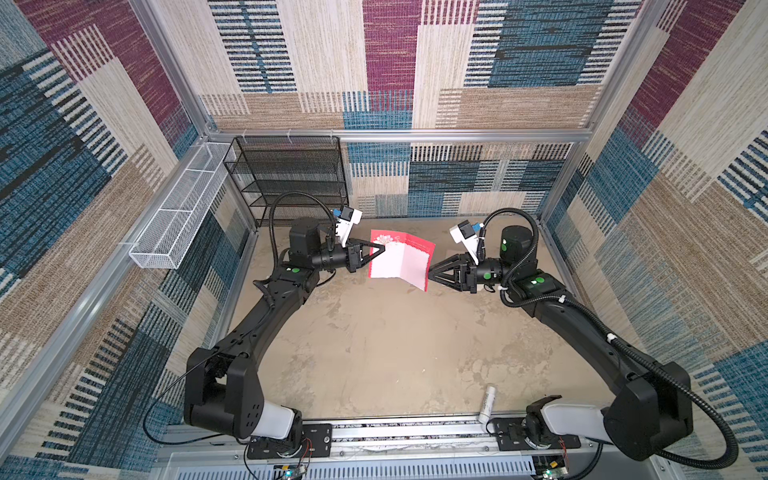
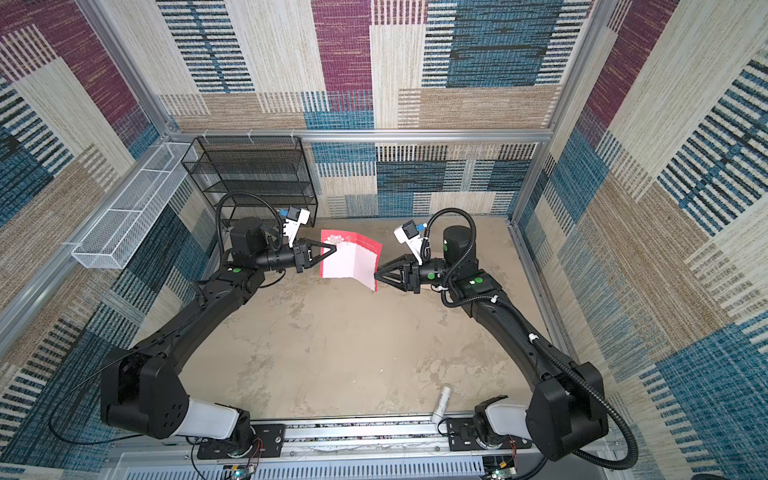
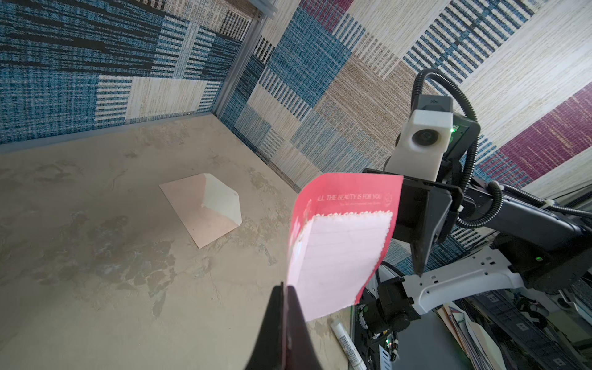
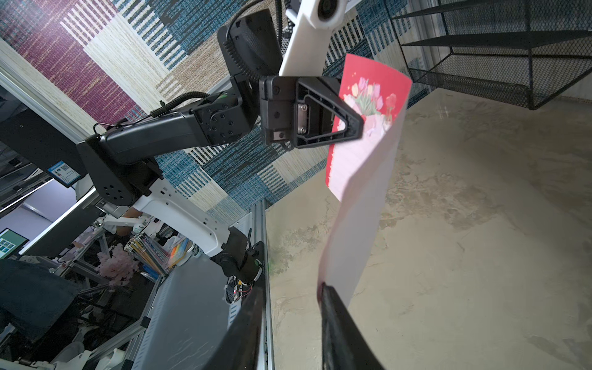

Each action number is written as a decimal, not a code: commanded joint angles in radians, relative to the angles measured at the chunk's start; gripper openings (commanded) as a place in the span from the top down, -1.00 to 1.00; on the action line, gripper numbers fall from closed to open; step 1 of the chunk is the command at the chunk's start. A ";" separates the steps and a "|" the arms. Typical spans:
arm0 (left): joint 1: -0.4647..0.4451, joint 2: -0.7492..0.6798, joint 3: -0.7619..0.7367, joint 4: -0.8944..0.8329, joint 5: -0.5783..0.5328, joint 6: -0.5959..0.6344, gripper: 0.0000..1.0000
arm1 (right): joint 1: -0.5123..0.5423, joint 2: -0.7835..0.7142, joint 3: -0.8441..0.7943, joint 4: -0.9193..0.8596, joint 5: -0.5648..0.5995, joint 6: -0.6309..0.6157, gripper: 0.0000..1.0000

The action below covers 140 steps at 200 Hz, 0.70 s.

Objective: Place the letter into the envelope and seal it

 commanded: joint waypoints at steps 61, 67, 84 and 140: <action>-0.004 0.025 -0.013 0.117 0.051 -0.082 1.00 | 0.000 0.050 0.025 0.123 -0.033 -0.013 0.51; -0.005 0.027 -0.013 0.119 0.052 -0.083 1.00 | 0.000 0.056 0.030 0.126 -0.034 -0.013 0.51; -0.006 0.028 -0.012 0.126 0.057 -0.086 1.00 | 0.000 0.073 0.035 0.149 -0.048 -0.005 0.53; -0.009 0.041 -0.013 0.128 0.056 -0.094 1.00 | 0.015 0.115 0.072 0.196 -0.081 0.026 0.22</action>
